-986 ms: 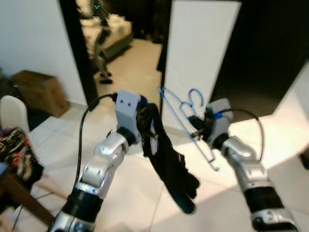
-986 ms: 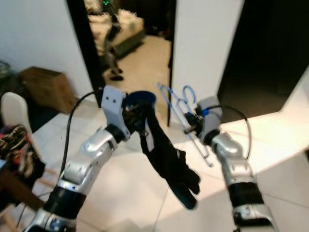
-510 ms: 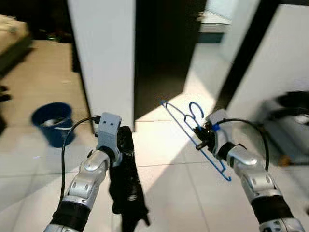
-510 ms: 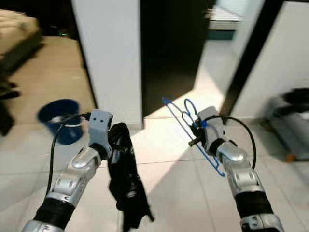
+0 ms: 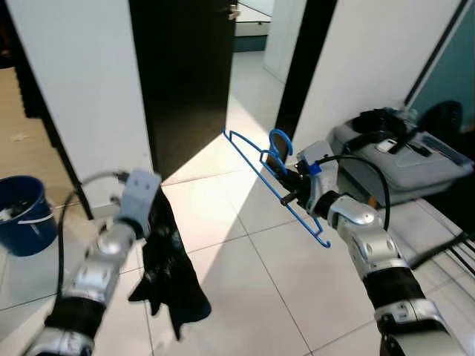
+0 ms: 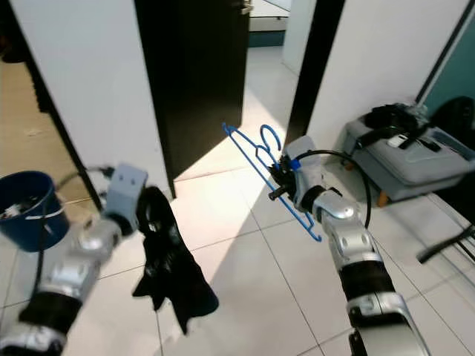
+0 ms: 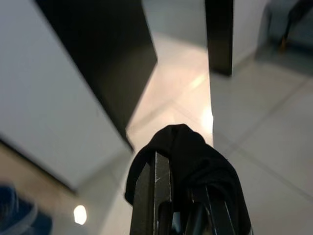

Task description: Hang hanger

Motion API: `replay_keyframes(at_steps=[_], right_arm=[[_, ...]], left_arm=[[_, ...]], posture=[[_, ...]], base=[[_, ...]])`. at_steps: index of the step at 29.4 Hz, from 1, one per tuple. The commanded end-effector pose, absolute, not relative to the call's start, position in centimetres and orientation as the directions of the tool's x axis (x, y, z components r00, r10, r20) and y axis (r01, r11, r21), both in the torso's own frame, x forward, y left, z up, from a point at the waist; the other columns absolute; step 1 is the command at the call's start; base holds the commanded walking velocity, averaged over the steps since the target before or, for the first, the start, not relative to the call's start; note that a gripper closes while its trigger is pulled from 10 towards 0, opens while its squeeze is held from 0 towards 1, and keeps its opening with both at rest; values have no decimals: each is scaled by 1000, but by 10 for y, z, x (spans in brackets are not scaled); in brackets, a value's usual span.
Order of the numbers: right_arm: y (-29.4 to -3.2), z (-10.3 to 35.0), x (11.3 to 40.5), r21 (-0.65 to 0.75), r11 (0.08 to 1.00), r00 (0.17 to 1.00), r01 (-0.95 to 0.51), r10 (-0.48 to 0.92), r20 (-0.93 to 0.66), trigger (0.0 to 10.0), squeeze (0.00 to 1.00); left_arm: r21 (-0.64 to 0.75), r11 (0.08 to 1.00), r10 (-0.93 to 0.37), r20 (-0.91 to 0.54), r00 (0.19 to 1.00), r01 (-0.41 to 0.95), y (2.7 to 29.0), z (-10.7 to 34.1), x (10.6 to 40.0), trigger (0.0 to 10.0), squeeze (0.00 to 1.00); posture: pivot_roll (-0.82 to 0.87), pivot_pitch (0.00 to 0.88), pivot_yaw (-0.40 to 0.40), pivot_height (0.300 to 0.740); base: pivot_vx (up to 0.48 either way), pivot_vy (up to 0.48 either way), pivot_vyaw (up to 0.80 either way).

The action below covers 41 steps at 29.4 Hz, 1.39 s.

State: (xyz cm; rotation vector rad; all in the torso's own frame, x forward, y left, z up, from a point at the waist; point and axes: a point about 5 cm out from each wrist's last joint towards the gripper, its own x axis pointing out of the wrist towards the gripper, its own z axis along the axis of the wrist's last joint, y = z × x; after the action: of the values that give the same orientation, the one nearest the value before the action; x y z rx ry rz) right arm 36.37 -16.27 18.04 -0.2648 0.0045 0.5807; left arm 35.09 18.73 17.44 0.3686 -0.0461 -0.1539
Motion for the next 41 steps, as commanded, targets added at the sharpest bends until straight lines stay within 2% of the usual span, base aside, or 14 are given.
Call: replay_keyframes(at_steps=[1,4,5,8,10,11,14,18,20,24,26,33,36,41], right_arm=[[-159,190,365,-237,748,781,-620,618,-92,10000,0],[-154,191,363,-227,696,727,-682,679,-102,10000,0],[-150,190,362,-237,669,704,-704,701,-116,10000,0],[-143,188,360,-235,635,670,-736,731,-125,10000,0],[-143,188,360,-235,635,670,-736,731,-125,10000,0],[-135,190,356,-220,592,622,-775,776,-104,10000,0],[-132,191,354,-218,573,602,-790,792,-97,10000,0],[-145,199,338,-251,471,510,-845,852,-119,10000,0],[-150,203,336,-258,468,509,-845,853,-118,10000,0],[-159,214,338,-266,528,564,-806,822,-78,10000,0],[-160,214,336,-244,542,575,-804,814,-84,10000,0],[-152,206,321,-216,495,524,-842,845,-104,10000,0],[-156,209,312,-222,457,490,-861,863,-125,10000,0],[-159,219,305,-243,422,459,-873,880,-123,10000,0]], left_arm=[[455,886,-153,100,983,91,185,216,352,10000,0],[512,856,-151,112,982,73,186,224,348,10000,0],[570,819,-144,99,985,63,190,223,347,10000,0],[643,763,-139,77,987,58,199,221,344,10000,0],[643,763,-139,77,987,58,199,221,344,10000,0],[706,705,-162,72,984,65,205,228,345,10000,0],[733,677,-175,68,982,70,206,232,346,10000,0],[874,483,-204,61,977,46,213,260,350,10000,0],[885,464,-199,66,978,34,216,265,351,10000,0],[880,474,-204,92,975,16,218,277,353,10000,0],[851,525,-225,118,967,18,215,283,354,10000,0],[840,541,-266,116,957,48,209,282,357,10000,0],[845,534,-207,85,975,40,222,276,359,10000,0],[852,522,-181,69,981,36,227,272,359,10000,0]], posture=[[42,0,-131,731],[47,0,-129,731],[54,0,-125,731],[48,0,-108,731],[48,0,-108,731],[33,0,-80,731],[29,0,-72,731],[4,0,-23,731],[-2,0,-13,731],[-13,0,-1,731],[-22,0,7,731],[-41,0,35,731],[-45,0,44,731],[-43,0,46,731]], base=[[0,0,-800],[0,0,-800],[0,0,-656],[0,0,-606],[0,0,-581],[0,0,0],[0,0,0],[0,0,0],[0,0,0],[0,0,0],[0,0,-800],[0,0,-800],[0,0,-800],[0,0,-480]])
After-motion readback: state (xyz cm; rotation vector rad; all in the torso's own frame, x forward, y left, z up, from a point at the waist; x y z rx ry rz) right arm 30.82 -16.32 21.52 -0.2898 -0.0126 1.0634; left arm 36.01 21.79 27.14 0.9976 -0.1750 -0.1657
